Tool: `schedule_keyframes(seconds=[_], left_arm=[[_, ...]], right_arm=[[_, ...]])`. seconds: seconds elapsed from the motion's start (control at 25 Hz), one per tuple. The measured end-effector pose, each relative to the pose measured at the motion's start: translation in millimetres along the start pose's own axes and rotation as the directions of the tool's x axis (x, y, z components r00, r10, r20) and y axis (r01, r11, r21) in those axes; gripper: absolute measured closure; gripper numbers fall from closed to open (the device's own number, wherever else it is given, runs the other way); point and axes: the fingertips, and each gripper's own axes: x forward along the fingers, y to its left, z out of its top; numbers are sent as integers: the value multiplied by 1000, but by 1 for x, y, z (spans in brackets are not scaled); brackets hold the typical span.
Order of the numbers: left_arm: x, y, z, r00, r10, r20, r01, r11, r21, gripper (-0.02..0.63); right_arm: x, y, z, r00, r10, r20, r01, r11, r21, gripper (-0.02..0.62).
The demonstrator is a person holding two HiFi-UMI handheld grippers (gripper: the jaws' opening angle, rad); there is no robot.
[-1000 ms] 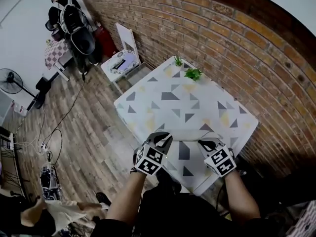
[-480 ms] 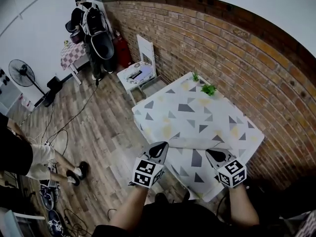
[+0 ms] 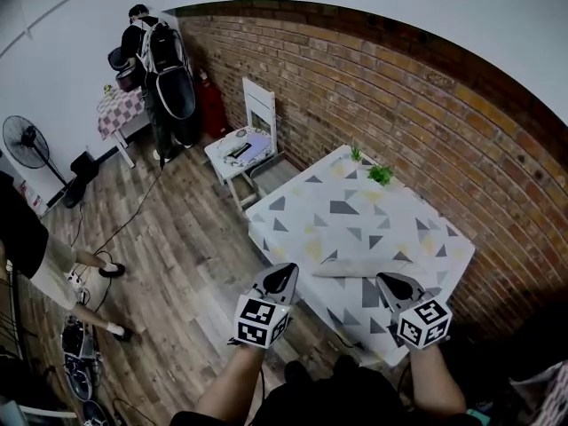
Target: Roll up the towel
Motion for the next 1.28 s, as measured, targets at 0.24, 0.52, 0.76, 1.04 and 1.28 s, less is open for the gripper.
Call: schedule_keyframes(seconds=[0.24,0.52,0.76,1.04,1.28], left_arm=[[7,4,38,1000,-6,27,5,999,49,588],[8,-3,69,995,36,95,-38,999,12,588],[16,-24,55,997,45,61,-46,999,12,588],[28,-49,53,998,54,45,-54,998,15,588],[35,-73,58,997,62,54,-64,998,30,588]], right_arm=[[-4,-13,68,996,41,76,-33,995,-97,580],[-17,-18,89,989,28,147,-14,995,-97,580],[-35,-26,62,993,36,114,-25,995,-95,580],[-64,-54,57,989,27,147,-18,998,-65,580],[-84,-71,51,988,31,153,-24,999,-47,580]])
